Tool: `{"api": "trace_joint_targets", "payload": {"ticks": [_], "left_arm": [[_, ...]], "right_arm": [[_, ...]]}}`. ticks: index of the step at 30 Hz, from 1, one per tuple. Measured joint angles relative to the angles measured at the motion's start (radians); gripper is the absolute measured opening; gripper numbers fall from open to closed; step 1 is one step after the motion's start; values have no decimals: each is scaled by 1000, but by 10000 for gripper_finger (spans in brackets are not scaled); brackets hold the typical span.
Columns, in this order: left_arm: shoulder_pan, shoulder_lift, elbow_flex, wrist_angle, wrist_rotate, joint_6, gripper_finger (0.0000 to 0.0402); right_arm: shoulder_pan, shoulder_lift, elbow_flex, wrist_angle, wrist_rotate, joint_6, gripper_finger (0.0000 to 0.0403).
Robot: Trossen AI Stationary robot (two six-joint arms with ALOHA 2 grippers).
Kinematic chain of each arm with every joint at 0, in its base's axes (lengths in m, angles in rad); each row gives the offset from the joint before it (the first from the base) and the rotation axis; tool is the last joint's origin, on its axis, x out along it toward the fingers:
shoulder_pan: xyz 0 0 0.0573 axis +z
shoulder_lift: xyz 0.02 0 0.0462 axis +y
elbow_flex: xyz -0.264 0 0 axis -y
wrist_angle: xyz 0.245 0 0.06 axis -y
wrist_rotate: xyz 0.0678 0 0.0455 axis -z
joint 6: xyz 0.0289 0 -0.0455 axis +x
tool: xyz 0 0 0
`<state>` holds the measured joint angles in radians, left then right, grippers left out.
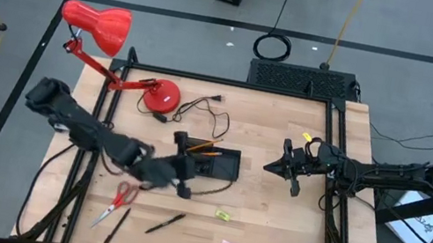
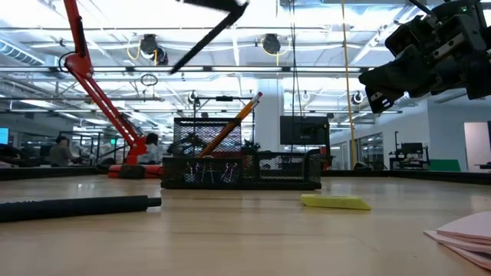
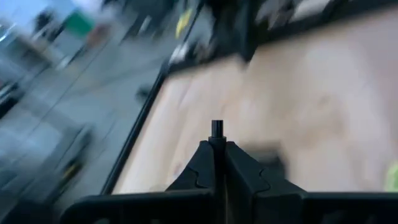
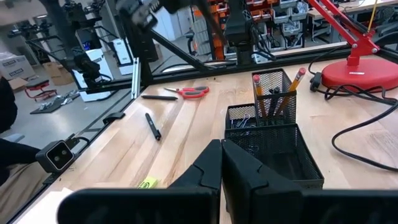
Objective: Pick and place office supplies into organizer
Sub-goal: Put the black pen into the desk organizer
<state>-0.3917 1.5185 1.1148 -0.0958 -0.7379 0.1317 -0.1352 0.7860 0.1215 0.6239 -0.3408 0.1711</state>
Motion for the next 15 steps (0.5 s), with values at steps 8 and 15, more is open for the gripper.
{"api": "trace_joint_targets", "payload": {"ticks": [8,15], "left_arm": [[163,-94,-314,575,370,144,8],[297,-92,-381,688,564,107,6]], "right_arm": [[0,0,0,0,0,-1,4],[0,0,0,1,0,-1,4]]}}
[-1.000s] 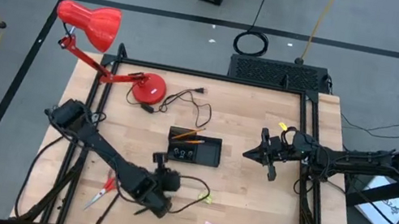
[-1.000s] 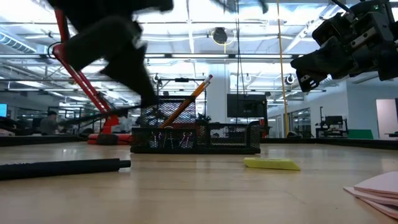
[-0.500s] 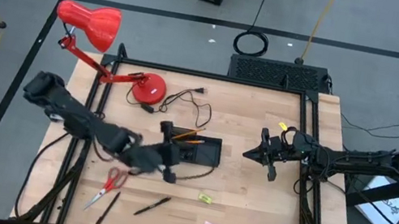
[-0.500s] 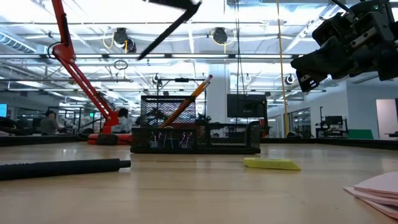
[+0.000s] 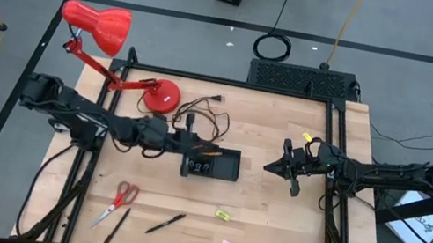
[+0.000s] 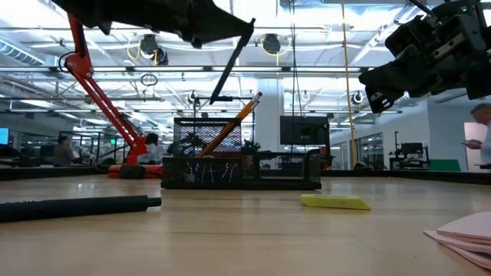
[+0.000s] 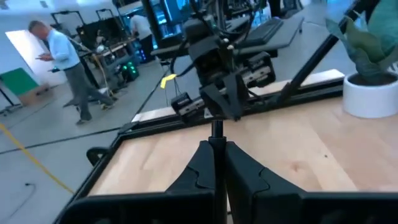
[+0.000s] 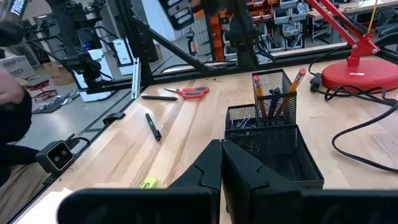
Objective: Pick and place office supplies into organizer
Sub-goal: Put the black pen into the desk organizer
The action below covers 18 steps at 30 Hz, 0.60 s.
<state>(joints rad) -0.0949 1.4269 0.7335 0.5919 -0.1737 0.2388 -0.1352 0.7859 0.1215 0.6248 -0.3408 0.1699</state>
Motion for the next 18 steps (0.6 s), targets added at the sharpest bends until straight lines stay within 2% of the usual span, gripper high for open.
{"api": "trace_joint_targets", "payload": {"ticks": [8,18], "left_arm": [[61,2,-74,3,36,-68,6],[75,2,-231,187,25,-136,11]], "right_arm": [[0,0,0,0,0,-1,4],[0,0,0,0,1,-2,4]]}}
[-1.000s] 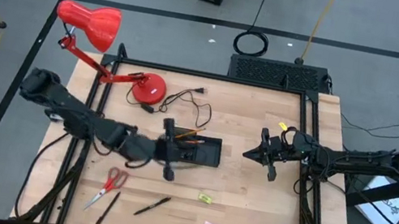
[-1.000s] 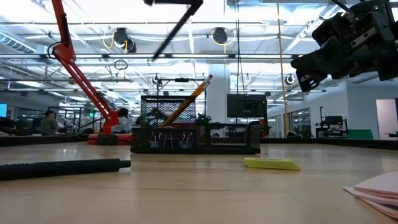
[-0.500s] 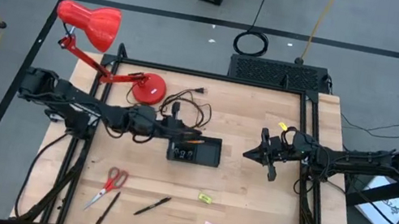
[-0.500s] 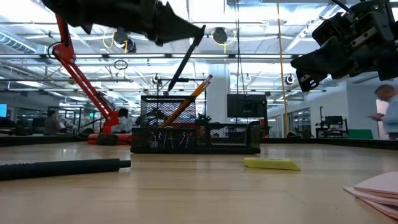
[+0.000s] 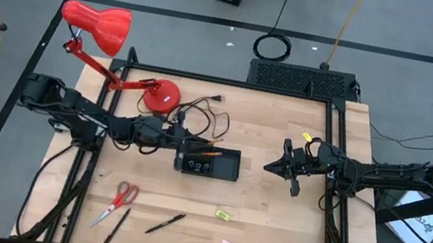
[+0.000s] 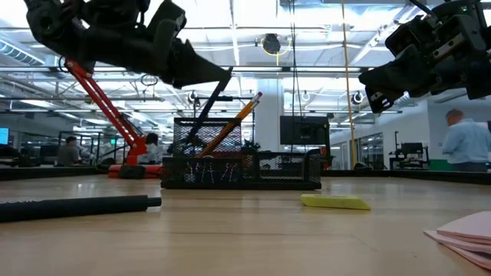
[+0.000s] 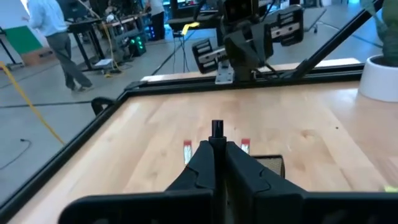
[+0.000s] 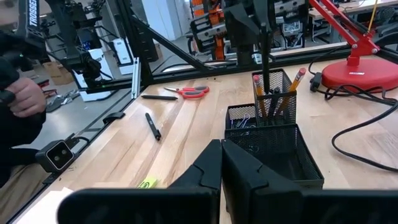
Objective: Pick and place office supplies into organizer
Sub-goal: Put the black pen into the desk organizer
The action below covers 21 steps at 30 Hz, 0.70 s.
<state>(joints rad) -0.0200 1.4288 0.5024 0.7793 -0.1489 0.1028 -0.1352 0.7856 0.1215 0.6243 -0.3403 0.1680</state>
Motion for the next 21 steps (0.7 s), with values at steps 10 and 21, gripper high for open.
{"api": "trace_joint_targets", "payload": {"ticks": [10,21], "left_arm": [[0,65,-7,27,-12,-6,15],[20,195,-8,112,-13,-30,16]], "right_arm": [[0,0,0,0,49,1,4],[0,0,0,-8,50,2,4]]}}
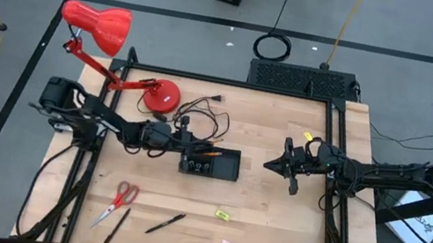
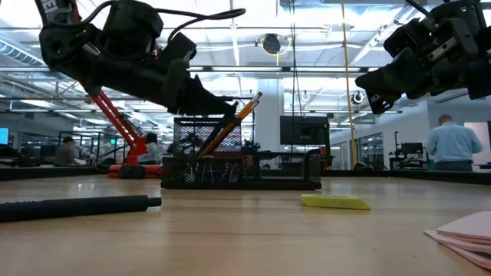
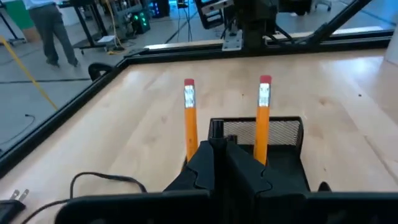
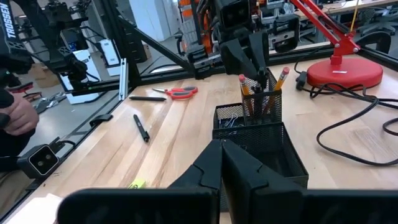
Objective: Pick and place office supplies into organizer
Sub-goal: Put the black pen into the desk organizer
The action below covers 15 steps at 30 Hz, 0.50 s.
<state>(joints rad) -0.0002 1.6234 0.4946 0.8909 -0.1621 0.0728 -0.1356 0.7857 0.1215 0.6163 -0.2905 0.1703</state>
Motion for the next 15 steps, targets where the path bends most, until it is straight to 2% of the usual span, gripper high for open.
{"api": "trace_joint_targets", "payload": {"ticks": [7,15], "left_arm": [[0,16,1,-2,8,-30,14],[1,16,1,-2,5,-53,117]], "right_arm": [[0,0,0,0,0,0,4],[0,0,0,0,-2,0,4]]}}
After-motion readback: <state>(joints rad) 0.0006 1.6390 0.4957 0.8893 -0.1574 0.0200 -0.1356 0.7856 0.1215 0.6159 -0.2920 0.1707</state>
